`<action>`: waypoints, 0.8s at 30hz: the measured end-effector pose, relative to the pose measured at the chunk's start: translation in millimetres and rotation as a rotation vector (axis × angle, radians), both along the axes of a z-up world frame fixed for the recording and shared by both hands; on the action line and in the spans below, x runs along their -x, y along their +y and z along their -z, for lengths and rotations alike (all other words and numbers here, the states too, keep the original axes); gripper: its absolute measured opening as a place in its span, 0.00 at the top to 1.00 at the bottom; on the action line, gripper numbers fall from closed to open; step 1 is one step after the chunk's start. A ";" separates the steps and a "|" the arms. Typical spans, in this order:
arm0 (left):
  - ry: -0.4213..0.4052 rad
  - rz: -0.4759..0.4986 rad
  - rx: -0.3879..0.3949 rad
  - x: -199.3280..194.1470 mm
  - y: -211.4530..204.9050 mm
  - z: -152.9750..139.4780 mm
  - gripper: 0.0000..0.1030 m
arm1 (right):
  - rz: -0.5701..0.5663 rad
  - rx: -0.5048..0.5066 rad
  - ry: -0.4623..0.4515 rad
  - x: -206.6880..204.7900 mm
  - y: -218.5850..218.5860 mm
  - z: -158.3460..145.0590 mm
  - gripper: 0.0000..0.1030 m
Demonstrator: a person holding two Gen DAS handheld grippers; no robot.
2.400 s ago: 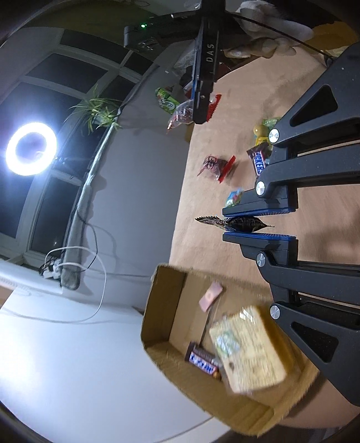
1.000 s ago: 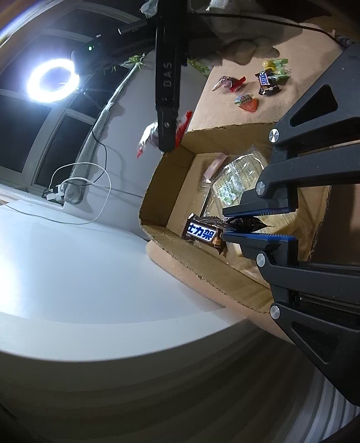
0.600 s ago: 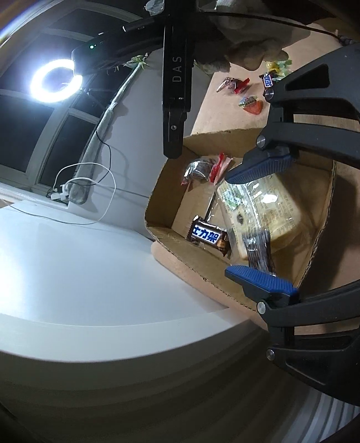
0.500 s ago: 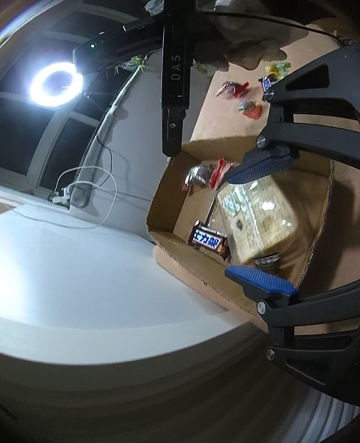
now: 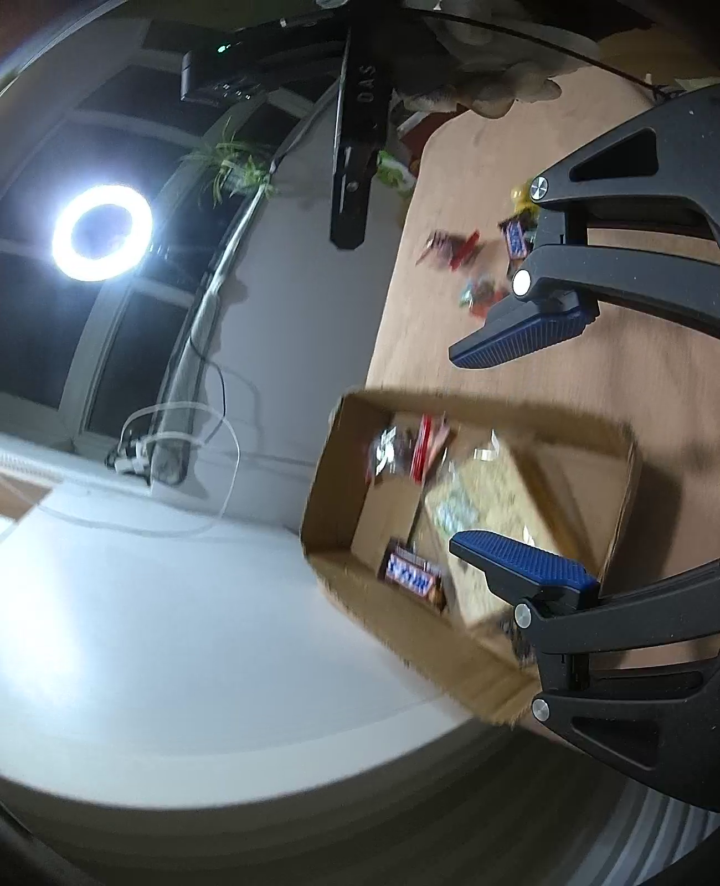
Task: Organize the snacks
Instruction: 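Move both open grippers back toward the remaining candies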
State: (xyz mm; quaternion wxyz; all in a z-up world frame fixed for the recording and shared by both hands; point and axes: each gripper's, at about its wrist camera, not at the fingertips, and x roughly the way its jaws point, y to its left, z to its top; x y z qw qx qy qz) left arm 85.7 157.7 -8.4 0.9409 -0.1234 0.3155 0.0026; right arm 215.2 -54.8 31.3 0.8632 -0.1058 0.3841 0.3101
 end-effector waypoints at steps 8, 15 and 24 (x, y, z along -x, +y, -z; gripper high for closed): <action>0.010 0.101 0.008 -4.8 -49.9 3.9 0.41 | 0.068 0.015 -0.004 19.6 -76.0 5.6 0.19; 0.033 0.172 0.013 -16.5 -86.6 13.6 0.41 | 0.169 0.032 0.045 26.0 -136.3 31.7 0.19; 0.076 0.220 0.017 -38.6 -118.5 35.4 0.53 | 0.184 0.038 0.119 24.4 -162.5 76.9 0.31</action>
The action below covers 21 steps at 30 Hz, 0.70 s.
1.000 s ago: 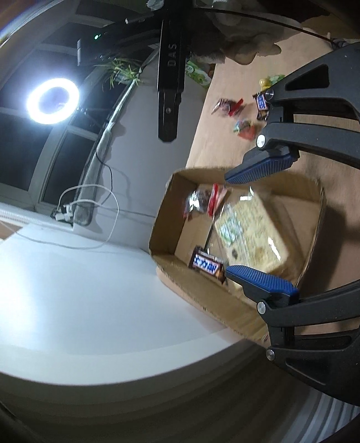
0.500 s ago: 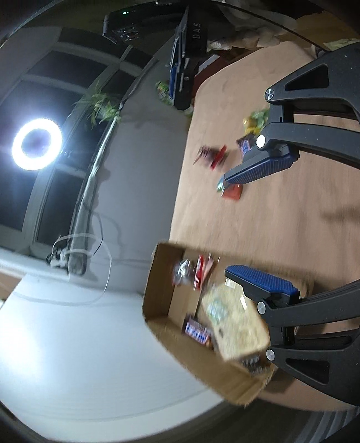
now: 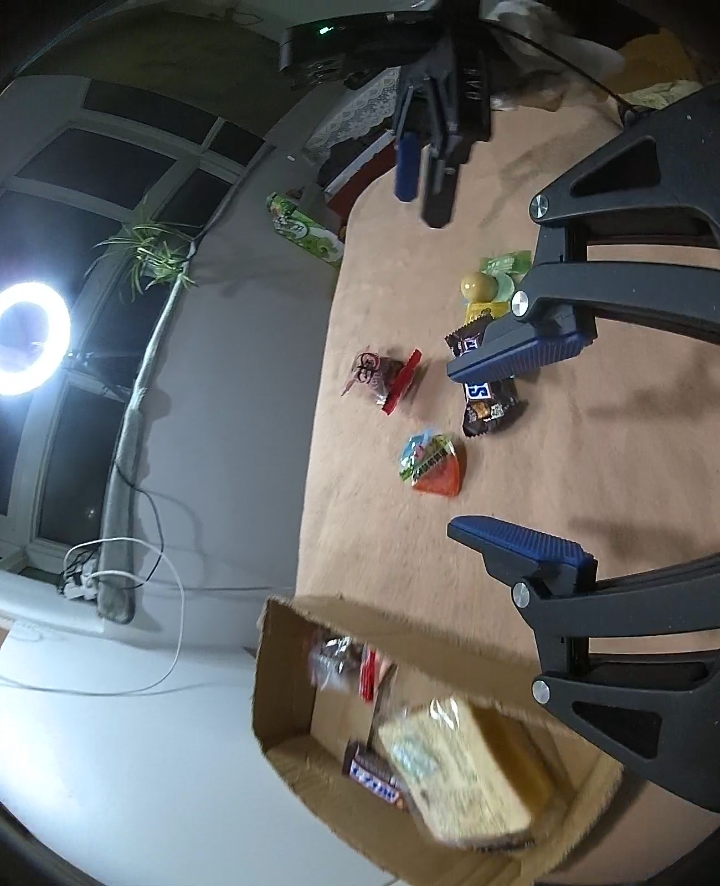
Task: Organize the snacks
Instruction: 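Move both open grippers back toward the remaining candies, then grasp the orange jelly cup with the left gripper while the right grasps the yellow ball candy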
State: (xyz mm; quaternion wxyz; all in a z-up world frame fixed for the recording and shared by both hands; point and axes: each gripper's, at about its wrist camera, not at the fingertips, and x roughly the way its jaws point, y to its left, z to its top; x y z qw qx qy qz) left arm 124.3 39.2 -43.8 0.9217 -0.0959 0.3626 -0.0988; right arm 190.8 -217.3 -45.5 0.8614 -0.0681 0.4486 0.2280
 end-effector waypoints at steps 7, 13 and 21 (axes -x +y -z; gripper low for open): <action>0.049 -0.002 -0.015 -26.8 -11.7 21.5 0.53 | -0.067 0.054 0.016 4.8 11.6 23.6 0.47; 0.083 -0.004 -0.032 -49.3 -16.7 36.5 0.53 | -0.103 0.093 0.026 -1.3 20.9 38.8 0.54; 0.108 0.000 -0.056 -72.8 -21.6 51.0 0.53 | -0.116 0.104 0.056 -12.9 22.4 52.4 0.59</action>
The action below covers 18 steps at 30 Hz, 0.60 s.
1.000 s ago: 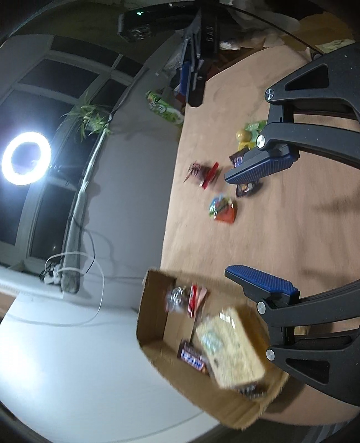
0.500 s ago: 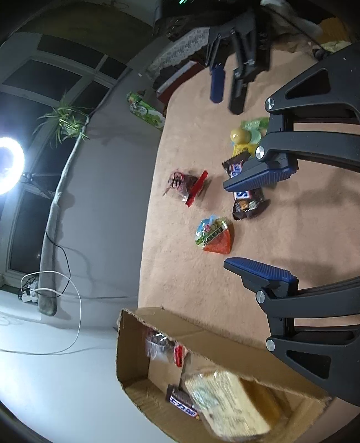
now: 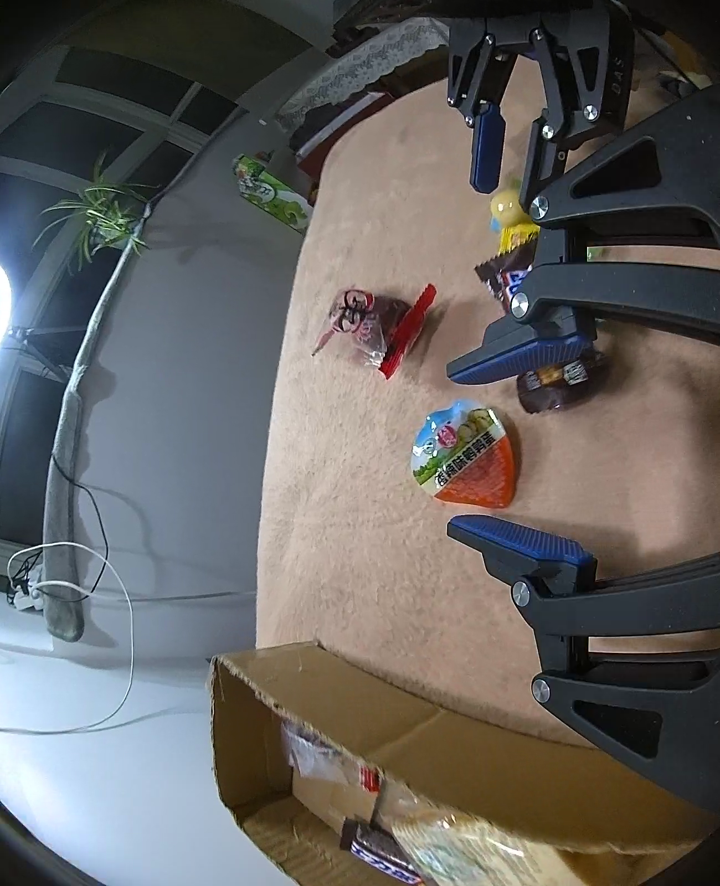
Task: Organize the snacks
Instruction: 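Grasp the orange jelly cup with the left gripper while the right grasps the yellow ball candy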
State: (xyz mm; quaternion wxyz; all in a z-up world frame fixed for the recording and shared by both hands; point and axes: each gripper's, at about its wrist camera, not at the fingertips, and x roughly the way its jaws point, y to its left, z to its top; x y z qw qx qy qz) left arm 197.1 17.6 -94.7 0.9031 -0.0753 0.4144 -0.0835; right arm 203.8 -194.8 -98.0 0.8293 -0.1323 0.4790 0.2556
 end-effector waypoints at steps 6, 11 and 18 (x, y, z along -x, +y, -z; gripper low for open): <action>0.032 -0.006 -0.008 -10.3 -0.4 10.5 0.53 | -0.017 -0.001 0.014 -2.8 2.5 6.7 0.66; 0.035 -0.010 -0.002 -12.9 2.0 11.0 0.62 | -0.029 0.009 0.004 -2.7 5.9 7.1 0.66; 0.027 -0.017 0.012 -8.0 6.0 10.1 0.68 | -0.022 0.004 0.003 -1.7 4.3 5.8 0.67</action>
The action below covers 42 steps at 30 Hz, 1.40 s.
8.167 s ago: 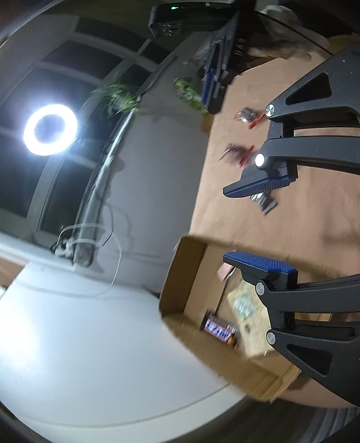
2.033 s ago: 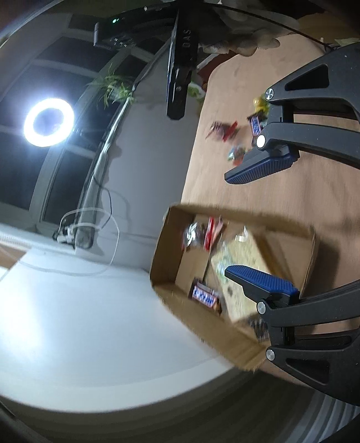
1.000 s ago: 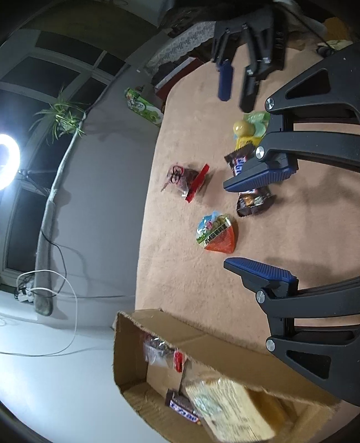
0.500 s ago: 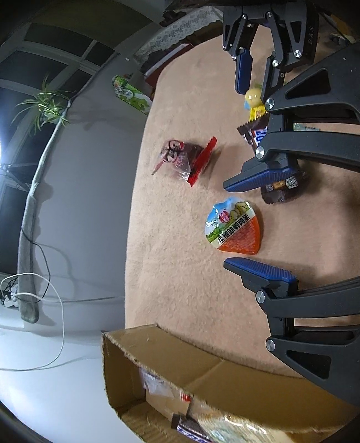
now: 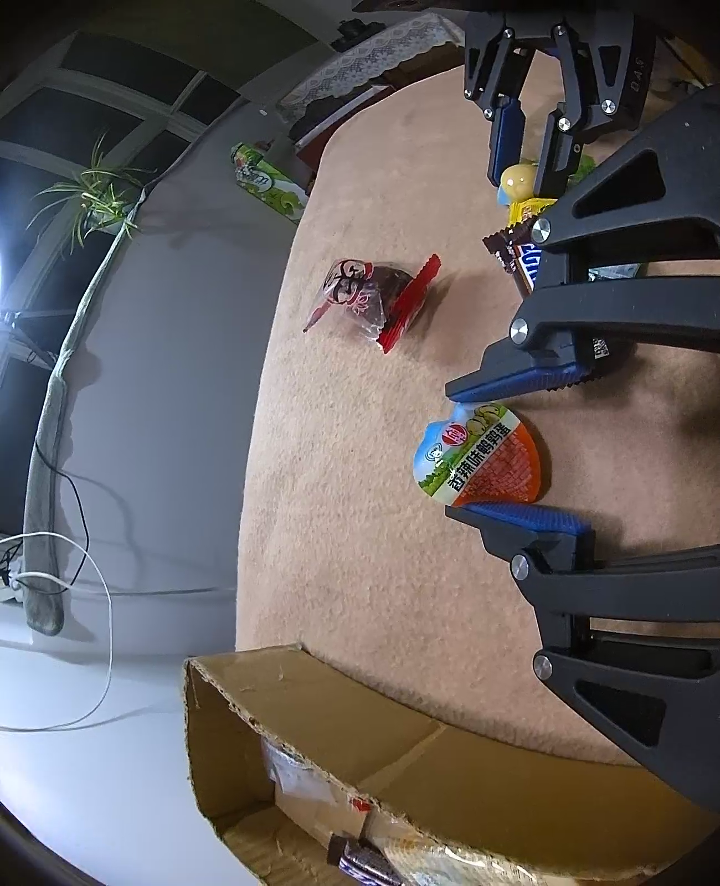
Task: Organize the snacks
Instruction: 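Grasp the orange jelly cup with the left gripper while the right grasps the yellow ball candy, then carry the jelly cup and yellow ball into the box and open both grippers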
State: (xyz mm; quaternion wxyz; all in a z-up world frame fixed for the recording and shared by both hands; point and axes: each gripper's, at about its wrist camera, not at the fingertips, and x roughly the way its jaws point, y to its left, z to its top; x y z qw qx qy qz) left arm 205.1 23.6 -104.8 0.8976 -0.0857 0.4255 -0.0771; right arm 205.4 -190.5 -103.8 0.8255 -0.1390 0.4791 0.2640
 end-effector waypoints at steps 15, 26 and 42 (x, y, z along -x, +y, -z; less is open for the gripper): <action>-0.059 0.007 0.021 20.9 -0.1 -24.6 0.68 | 0.029 -0.021 -0.031 12.8 -12.5 -16.4 0.67; -0.126 0.012 0.031 50.2 4.0 -57.9 0.68 | 0.031 -0.048 -0.091 30.7 -8.3 -49.8 0.67; -0.184 -0.073 0.037 89.9 60.7 -85.0 0.68 | -0.073 -0.089 -0.163 19.1 69.8 -102.0 0.67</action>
